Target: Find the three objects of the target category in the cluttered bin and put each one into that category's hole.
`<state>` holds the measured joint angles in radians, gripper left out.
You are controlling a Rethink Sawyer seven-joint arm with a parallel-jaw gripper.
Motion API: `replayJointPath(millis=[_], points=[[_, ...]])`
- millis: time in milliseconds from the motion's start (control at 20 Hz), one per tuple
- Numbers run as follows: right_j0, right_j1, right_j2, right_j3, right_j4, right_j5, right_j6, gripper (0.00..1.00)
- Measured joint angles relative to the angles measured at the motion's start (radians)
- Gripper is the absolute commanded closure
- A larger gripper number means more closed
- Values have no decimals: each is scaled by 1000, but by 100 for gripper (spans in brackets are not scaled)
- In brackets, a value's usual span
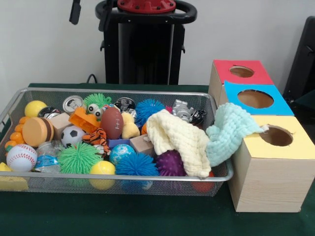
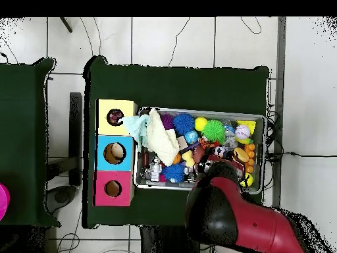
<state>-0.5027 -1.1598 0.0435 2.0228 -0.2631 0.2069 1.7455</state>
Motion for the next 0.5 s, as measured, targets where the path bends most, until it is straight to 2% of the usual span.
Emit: replayJointPath(millis=[150,250,400,500], points=[[-47,2,67,2,0,2,0,0],[-110,9,157,4,3,2,0,0],[-158,26,228,4,2,2,0,0],[-164,44,243,2,-3,2,0,0]])
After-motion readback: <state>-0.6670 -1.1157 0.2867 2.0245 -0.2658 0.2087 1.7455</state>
